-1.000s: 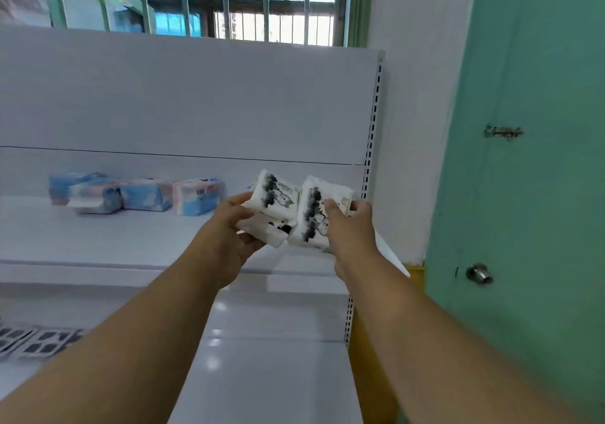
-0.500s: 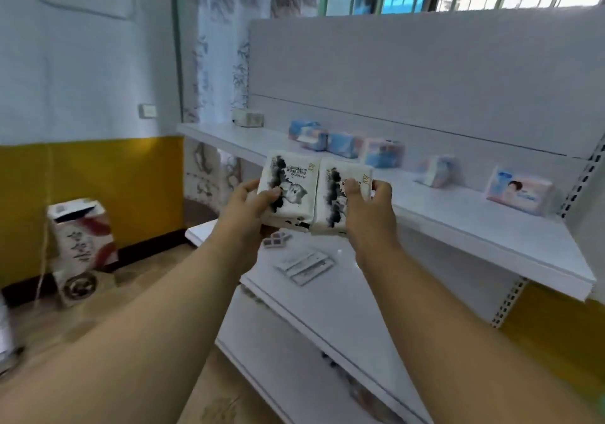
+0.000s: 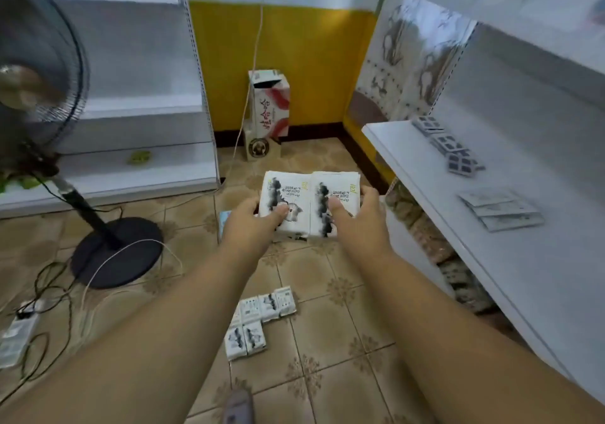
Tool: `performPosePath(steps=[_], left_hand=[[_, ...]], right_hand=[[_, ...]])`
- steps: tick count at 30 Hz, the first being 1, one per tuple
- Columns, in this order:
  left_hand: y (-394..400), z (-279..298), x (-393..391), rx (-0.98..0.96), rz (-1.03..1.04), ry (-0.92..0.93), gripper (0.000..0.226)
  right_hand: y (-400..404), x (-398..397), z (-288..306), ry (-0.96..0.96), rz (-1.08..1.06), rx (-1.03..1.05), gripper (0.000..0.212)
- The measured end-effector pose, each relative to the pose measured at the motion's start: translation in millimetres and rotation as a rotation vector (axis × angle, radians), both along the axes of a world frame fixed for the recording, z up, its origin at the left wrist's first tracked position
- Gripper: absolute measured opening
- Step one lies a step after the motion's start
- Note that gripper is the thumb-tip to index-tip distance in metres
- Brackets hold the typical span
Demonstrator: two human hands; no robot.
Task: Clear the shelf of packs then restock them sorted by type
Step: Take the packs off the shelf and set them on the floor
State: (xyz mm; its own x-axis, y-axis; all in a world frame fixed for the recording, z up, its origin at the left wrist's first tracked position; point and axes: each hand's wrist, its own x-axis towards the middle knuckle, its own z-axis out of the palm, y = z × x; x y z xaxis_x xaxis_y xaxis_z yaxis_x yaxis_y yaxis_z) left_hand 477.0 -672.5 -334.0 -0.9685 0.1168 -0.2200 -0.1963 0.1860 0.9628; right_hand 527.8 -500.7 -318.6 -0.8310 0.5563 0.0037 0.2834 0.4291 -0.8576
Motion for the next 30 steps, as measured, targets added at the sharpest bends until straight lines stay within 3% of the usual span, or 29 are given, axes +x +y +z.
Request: performPosePath(steps=[4,7,10,15,21,25,30], left_hand=[[-18,-80,-46,-0.157,0.004,-0.096,0.016],[-21,-167,-67,-0.239,-0.009,-0.19,0.013],[-15,-272,-81,-0.274,0.047,-0.292,0.016],[-8,-476,-69,-0.321,0.141,-0.461,0.032],[0,-694,-44,-0.503,-0.032,-0.577,0.034],[3,-776,-61,-0.634,-0.129,-0.534,0.047],[16,-819,-87,-0.779,-0.175,-0.509,0.034]], right_hand=[[-13,-48,-81,-0.17,0.037,0.044,0.046],[-15,-77,-171,-0.249,0.069,-0.066,0.045],[-11,-105,-284,-0.358,0.084,-0.116,0.051],[-1,-117,-489,-0.46,0.123,-0.105,0.035],[13,-84,-712,-0.618,0.105,-0.151,0.041],[21,-97,-796,-0.688,0.105,-0.185,0.041],[32,-125,-845,-0.752,0.099,-0.249,0.042]])
